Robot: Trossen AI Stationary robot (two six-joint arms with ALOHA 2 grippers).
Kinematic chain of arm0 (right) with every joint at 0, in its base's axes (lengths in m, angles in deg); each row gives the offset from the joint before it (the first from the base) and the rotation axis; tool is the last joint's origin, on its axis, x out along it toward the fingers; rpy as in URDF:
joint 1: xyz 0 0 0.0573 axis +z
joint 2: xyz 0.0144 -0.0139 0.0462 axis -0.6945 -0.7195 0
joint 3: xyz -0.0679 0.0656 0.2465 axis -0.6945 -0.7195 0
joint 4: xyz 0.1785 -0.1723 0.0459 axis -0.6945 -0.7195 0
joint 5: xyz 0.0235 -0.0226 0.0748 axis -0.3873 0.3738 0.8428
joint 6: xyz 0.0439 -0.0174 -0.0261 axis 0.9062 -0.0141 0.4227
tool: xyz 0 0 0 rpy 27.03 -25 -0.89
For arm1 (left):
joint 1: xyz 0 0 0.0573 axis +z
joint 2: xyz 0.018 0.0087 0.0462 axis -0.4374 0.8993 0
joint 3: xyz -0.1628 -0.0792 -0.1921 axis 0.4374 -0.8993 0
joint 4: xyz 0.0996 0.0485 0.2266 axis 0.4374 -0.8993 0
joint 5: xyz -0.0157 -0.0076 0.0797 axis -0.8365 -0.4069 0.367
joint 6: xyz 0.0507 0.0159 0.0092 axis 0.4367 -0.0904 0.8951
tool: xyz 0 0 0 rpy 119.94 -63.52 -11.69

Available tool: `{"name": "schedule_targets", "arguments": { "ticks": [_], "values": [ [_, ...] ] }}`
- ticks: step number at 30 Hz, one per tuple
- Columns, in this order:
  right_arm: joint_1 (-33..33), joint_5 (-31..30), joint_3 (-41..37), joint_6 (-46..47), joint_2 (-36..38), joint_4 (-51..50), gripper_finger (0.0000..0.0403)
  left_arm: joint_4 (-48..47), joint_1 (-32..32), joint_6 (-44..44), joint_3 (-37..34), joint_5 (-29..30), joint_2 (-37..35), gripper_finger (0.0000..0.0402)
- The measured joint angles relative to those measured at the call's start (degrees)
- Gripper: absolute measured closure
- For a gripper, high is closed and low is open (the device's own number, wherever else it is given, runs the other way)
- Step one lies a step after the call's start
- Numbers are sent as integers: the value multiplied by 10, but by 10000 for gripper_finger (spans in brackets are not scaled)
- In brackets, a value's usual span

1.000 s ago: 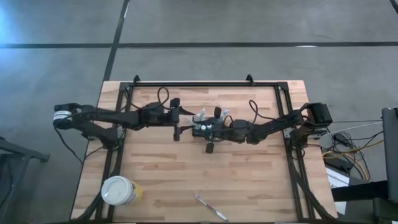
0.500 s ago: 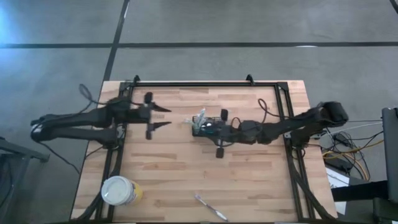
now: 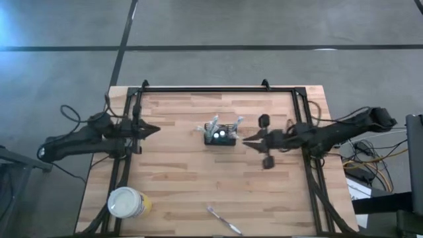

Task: Pick & Place toothbrushing station
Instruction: Put the purple toothbrush into the wire organizer

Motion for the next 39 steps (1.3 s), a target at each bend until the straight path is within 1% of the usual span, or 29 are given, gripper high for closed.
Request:
{"name": "schedule_targets", "arguments": {
  "ticks": [2,3,6,10,16,20,23,26,29,34,39],
  "values": [
    [-12,41,-33,14,50,0,372,-2,0,-11,-18,-6,-18,395],
    [-17,48,-48,23,74,1,377,-1,0,-15,-24,-9,-27,397],
    [-28,49,-96,39,149,1,390,10,0,-16,-36,-9,-50,396],
    [-39,52,-160,57,238,1,394,21,0,0,-54,-7,-68,398],
    [-48,51,-243,90,334,4,394,43,0,6,-87,-5,-77,399],
    [-50,45,-269,93,372,4,394,45,0,5,-94,-4,-78,400],
    [-52,26,-284,91,399,4,394,45,0,-1,-99,-3,-78,399],
    [-60,21,-300,94,420,-1,394,44,0,-4,-101,17,-79,397],
    [-72,19,-321,106,438,-1,394,36,0,-4,-102,22,-79,397],
    [-93,19,-336,138,453,-21,394,20,0,-11,-102,22,-80,399],
    [-102,19,-336,143,454,-25,394,4,0,-32,-111,22,-81,397]
  ]
}}
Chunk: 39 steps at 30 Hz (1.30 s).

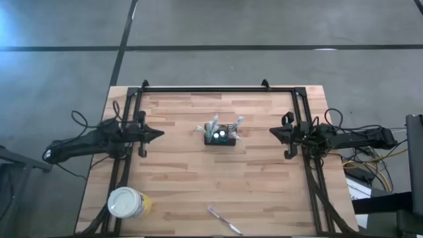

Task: Pick & Place toothbrushing station
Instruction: Put the purple toothbrush into the wire organizer

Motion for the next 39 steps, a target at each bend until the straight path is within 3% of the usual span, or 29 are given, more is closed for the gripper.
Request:
{"name": "schedule_targets", "arguments": {
  "ticks": [11,39],
  "values": [
    [-6,-77,0,8,-1,-59,394,1,0,-8,-51,0,-19,399],
    [-6,-68,0,0,-1,-108,394,32,0,9,-84,0,-47,393]
  ]
}}
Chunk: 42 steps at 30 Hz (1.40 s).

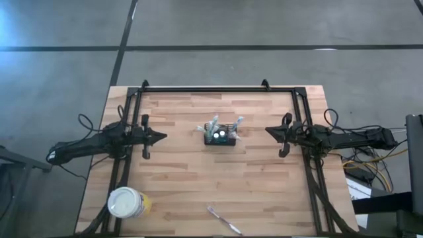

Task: Pick & Place toothbrushing station
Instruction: Put the purple toothbrush into the wire organizer

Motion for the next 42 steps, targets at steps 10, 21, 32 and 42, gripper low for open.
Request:
{"name": "schedule_targets", "arguments": {
  "ticks": [10,21,32,42],
  "values": [
    [0,-24,0,57,-2,19,394,-3,0,-19,-1,0,0,389],
    [51,-28,203,58,-136,-101,394,5,0,-34,-1,9,0,392],
    [209,-128,523,204,-518,-438,394,7,0,-31,-2,11,0,393],
    [337,-203,803,305,-803,-580,394,7,0,-46,-2,30,0,392]
  ]
}}
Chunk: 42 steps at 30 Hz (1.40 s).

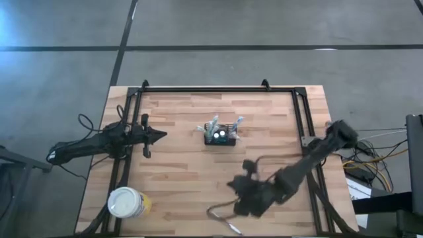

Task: Pick & Place toothbrushing station
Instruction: Put the purple toothbrush into the wire organizer

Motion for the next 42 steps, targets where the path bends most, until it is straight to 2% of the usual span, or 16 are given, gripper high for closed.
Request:
{"name": "schedule_targets", "arguments": {
  "ticks": [2,5,11,19,26,32,37,42],
  "values": [
    [12,-10,44,23,-49,-22,394,0,0,-2,0,0,0,391],
    [15,8,99,62,-110,-40,394,0,0,-12,0,1,0,390],
    [8,50,216,208,-206,-146,381,1,0,-19,0,5,0,390],
    [-17,229,381,264,-325,-205,289,1,0,-25,0,5,0,390],
    [-39,331,504,291,-418,-278,217,1,0,-35,0,5,0,390],
    [-41,411,542,314,-456,-301,190,1,0,-31,0,5,1,390],
    [-41,378,542,317,-460,-308,188,1,0,-29,0,5,1,390],
    [-41,371,537,317,-460,-307,188,1,0,-29,0,5,2,390]
  ]
}}
